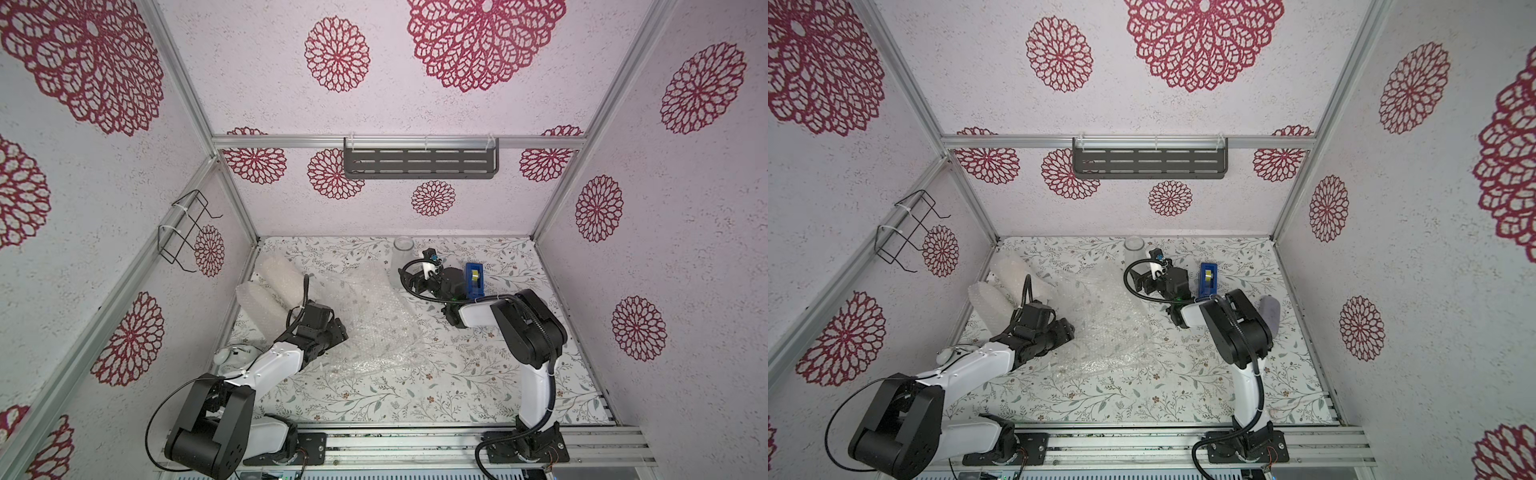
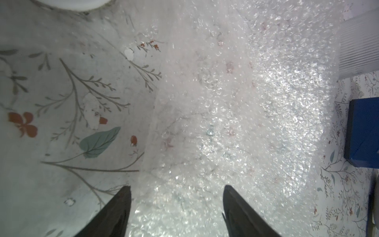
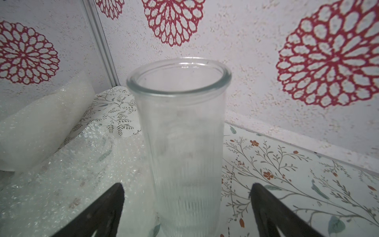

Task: Wrap vases in bubble wrap
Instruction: Pick up the vase from the center of the board.

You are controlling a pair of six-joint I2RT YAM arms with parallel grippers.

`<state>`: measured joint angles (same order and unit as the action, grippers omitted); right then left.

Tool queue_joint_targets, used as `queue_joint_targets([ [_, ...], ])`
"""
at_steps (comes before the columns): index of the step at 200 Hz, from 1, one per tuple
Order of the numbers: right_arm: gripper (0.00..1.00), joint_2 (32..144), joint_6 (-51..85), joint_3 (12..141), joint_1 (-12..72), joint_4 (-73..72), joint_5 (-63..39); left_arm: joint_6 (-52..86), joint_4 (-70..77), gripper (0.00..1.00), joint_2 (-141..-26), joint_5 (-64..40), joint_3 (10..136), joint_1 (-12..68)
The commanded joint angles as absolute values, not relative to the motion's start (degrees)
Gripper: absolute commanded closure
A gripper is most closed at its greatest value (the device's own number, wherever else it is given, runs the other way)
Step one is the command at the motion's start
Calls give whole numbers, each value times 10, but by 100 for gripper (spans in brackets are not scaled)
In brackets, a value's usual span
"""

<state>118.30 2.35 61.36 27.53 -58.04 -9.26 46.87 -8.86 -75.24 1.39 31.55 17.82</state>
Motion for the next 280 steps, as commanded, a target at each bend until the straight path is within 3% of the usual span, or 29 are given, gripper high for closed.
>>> queue_joint_targets([
  [1,3,1200,20,650,273,-613,-116,462,-83,25,-750,24,316,172],
  [97,8,1290,44,772,272,-559,-103,462,-102,25,-830,24,344,178],
  [117,16,1291,50,778,272,-560,-101,459,-100,26,-845,18,351,181],
  [143,34,1277,61,772,271,-569,-79,450,-102,28,-872,9,372,189],
  [196,39,1185,52,688,259,-587,-15,445,-99,33,-931,4,423,219],
  [280,42,940,27,486,252,-542,48,465,-75,37,-1020,-52,533,288],
])
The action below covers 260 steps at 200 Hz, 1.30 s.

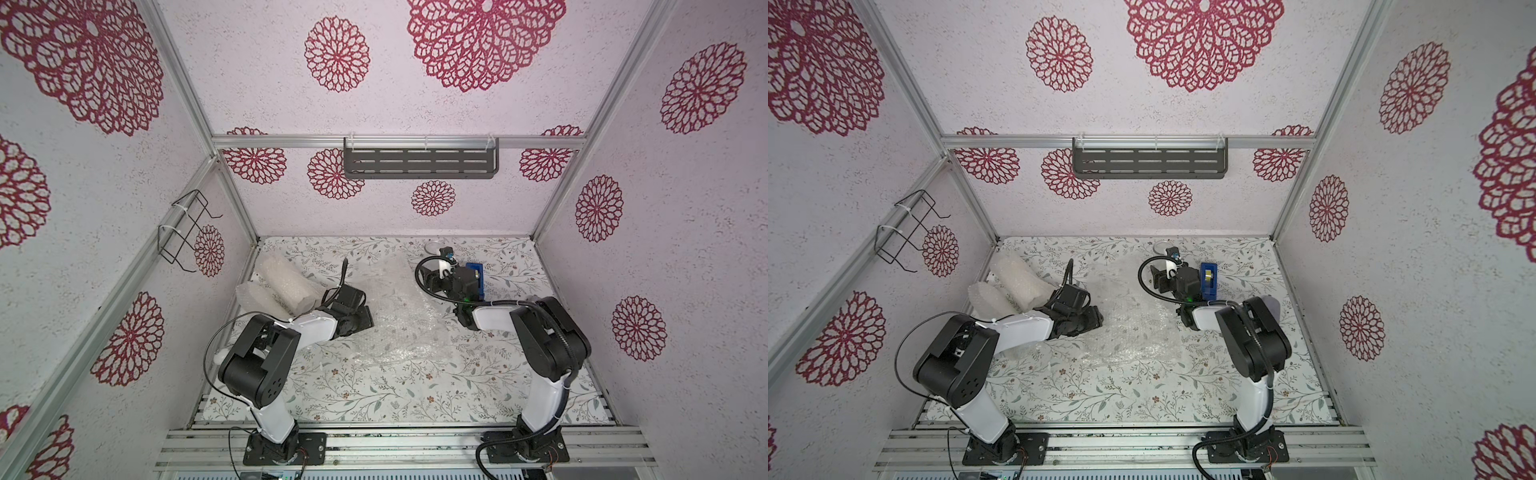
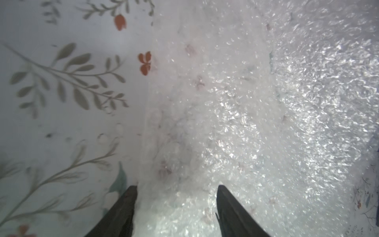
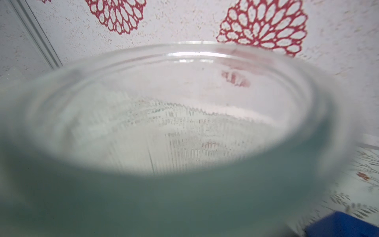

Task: Wrap vases in bubble wrap
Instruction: Pick up the vase from the center of the board.

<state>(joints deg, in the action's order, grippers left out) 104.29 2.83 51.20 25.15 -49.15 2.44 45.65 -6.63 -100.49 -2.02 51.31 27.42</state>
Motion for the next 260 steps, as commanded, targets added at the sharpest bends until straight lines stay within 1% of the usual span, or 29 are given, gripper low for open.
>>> queue_joint_targets([
  [1,42,937,27,484,252,-540,48,465,-75,37,-1020,-53,534,289],
  [20,44,871,25,443,257,-499,63,465,-87,37,-1006,-46,537,292],
  [38,44,818,6,414,264,-456,103,462,-97,37,-994,-36,529,292],
  [68,44,747,-7,406,264,-350,174,464,-106,37,-990,-30,523,292],
  [101,43,670,25,465,276,-166,147,494,-115,37,-966,-32,512,287],
  [118,43,661,12,496,304,-81,159,501,-109,37,-938,-20,494,287],
  [136,44,650,12,500,331,-23,158,501,-107,36,-905,0,471,285],
  [165,49,633,13,490,363,50,162,503,-98,35,-849,23,422,265],
  [190,49,632,-10,508,397,119,126,504,-90,34,-821,27,392,239],
  [207,52,648,-28,538,432,177,156,501,-99,34,-820,0,391,220],
  [233,53,686,-57,578,483,263,232,501,-95,34,-810,12,375,218],
  [260,54,711,-91,593,515,303,259,507,-92,33,-799,11,361,211],
])
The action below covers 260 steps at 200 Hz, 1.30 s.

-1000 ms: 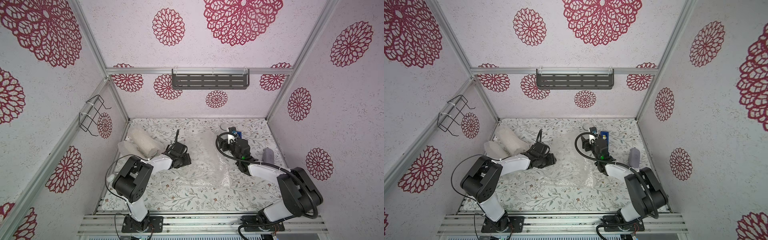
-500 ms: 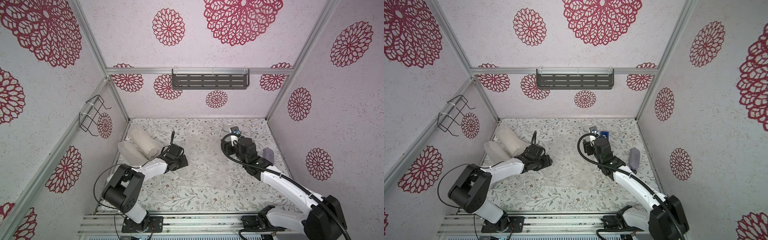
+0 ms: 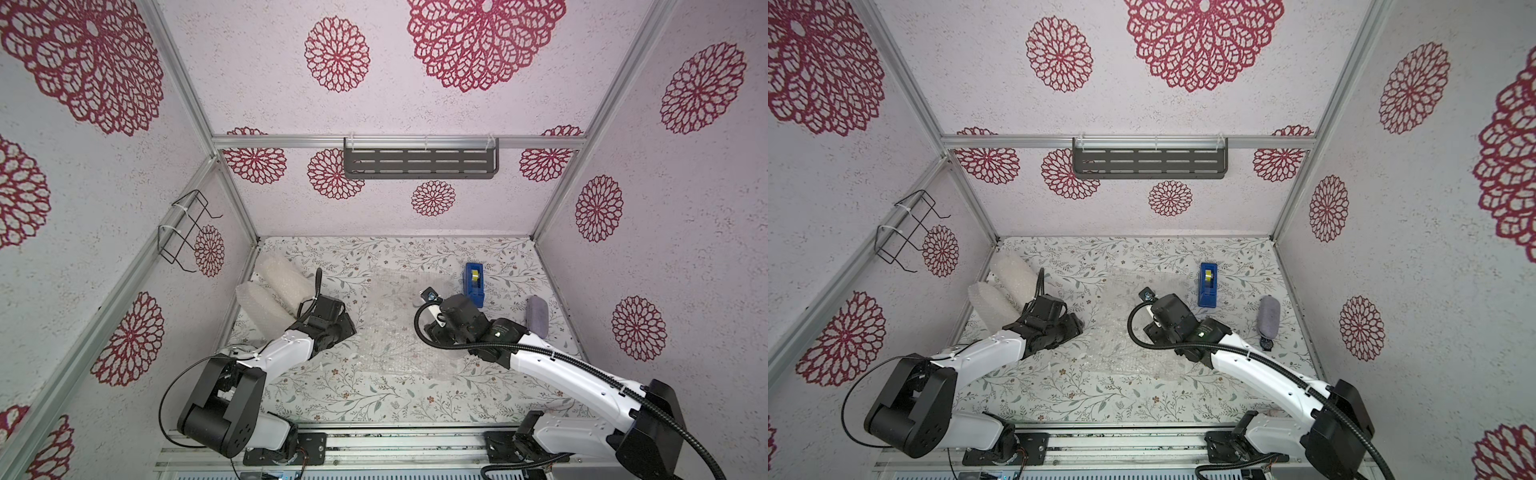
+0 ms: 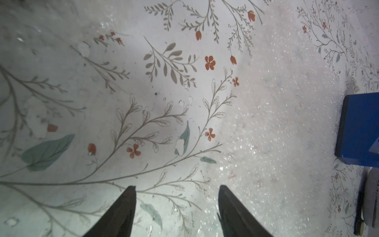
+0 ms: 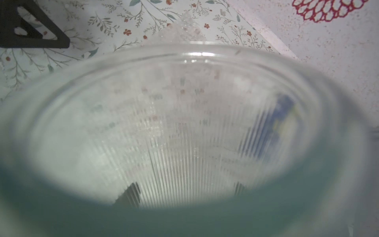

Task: Wrap vases in bubble wrap
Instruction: Pick up the vase from the center of the board, then place the vase in bubble wrap.

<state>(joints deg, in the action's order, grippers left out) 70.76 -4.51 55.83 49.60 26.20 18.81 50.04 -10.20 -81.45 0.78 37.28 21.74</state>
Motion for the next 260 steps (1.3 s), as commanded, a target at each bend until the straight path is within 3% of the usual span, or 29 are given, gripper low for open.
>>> queue_joint_targets([
  [1,54,713,-92,594,515,303,259,507,-92,34,-798,11,361,211],
  [54,54,792,-156,656,566,361,324,492,-116,34,-779,17,361,196],
  [119,54,913,-212,722,620,403,330,481,-117,33,-744,14,335,160],
  [260,48,1078,-214,807,634,442,326,460,-96,33,-729,-17,302,108],
])
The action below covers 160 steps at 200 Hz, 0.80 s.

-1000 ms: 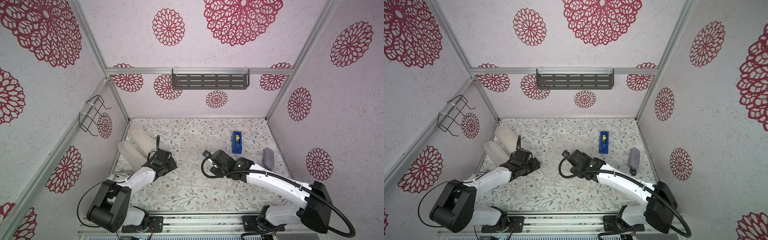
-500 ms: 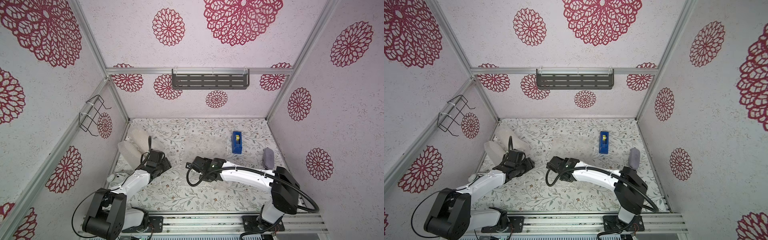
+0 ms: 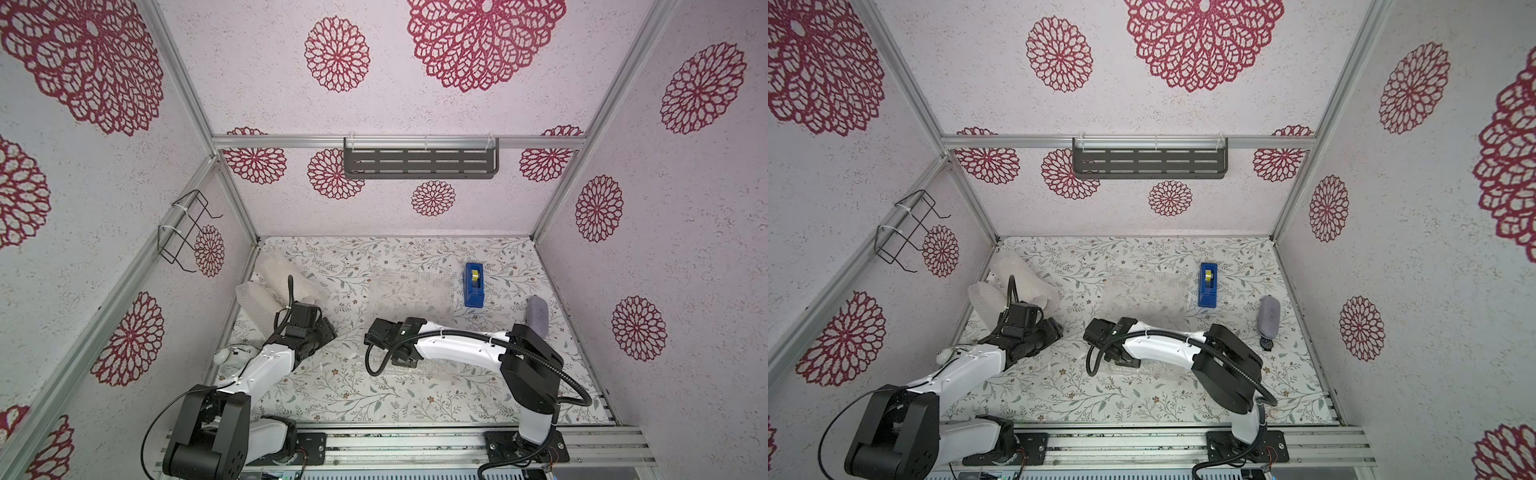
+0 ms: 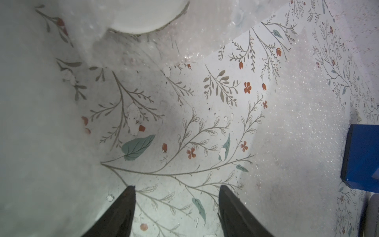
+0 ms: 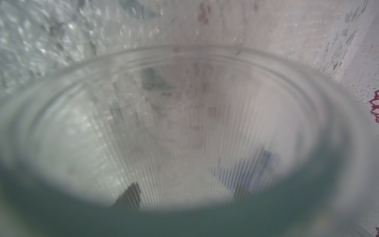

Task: Wrap vases in bubble wrap
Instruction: Place the vase in bubble wrap.

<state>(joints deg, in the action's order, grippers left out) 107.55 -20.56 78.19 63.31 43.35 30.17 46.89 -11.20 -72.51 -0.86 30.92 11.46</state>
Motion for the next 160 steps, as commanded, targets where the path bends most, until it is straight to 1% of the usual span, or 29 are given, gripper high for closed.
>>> queue_joint_targets([
  [1,48,1079,-214,807,634,442,325,460,-95,33,-729,-17,301,107],
  [33,44,1097,-212,805,634,432,325,464,-81,33,-730,-31,298,105],
  [65,34,1090,-217,791,634,403,329,462,-82,33,-735,-36,303,105],
  [112,14,1078,-217,774,634,384,344,463,-80,33,-735,-45,307,105],
  [134,10,1061,-215,769,634,381,347,463,-79,33,-736,-54,313,105],
  [160,8,1035,-211,759,635,384,343,465,-79,33,-736,-62,320,107],
])
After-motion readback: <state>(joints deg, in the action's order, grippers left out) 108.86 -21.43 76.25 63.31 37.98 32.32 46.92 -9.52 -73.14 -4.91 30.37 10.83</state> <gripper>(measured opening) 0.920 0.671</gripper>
